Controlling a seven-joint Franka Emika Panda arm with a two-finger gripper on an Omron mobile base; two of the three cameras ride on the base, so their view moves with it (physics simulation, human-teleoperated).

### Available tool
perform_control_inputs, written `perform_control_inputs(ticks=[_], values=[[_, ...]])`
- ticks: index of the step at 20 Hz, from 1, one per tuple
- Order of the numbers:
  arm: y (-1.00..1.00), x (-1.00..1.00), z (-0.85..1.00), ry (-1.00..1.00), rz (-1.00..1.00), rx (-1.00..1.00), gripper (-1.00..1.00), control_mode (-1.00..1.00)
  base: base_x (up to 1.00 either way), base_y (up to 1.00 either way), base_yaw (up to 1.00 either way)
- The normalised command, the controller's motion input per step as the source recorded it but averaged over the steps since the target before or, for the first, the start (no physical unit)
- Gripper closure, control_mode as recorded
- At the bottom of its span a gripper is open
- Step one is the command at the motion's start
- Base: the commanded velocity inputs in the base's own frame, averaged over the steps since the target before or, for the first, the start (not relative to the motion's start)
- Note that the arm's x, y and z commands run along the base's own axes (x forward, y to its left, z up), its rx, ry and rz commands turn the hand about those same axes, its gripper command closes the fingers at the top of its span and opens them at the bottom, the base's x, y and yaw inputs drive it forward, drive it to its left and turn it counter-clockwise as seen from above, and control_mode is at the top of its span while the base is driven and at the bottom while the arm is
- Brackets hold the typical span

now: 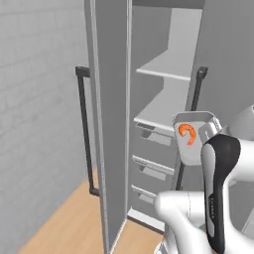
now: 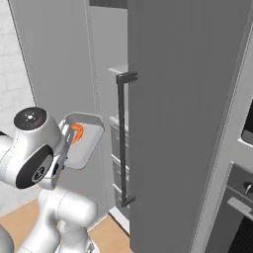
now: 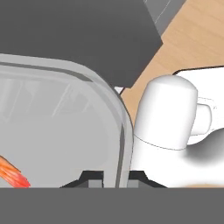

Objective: Take the meat container that has the shrimp and place it on the second highest rack of the freezer. Then take the vegetable container that has the tomato and lime and place it on the highest rack of the freezer.

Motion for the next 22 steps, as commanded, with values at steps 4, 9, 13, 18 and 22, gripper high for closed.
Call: perform_control_inputs(ticks=[4,9,13,18,22], values=[[0.00,0.00,0.00,0.00,0.00,0.00,1.00,1.00,0.51,0.13,-0.41],[0.00,0.00,0.00,0.00,0.00,0.00,1.00,1.00,0.56,0.38,-0.34],[0.00,0.00,0.00,0.00,0.00,0.00,1.00,1.00,0.45,0.60,-0.19],[0.00,0.00,0.00,0.00,0.00,0.00,1.00,1.00,0.40,0.12,-0.15],[0.00,0.00,0.00,0.00,0.00,0.00,1.00,1.00,0.48,0.00,-0.20]])
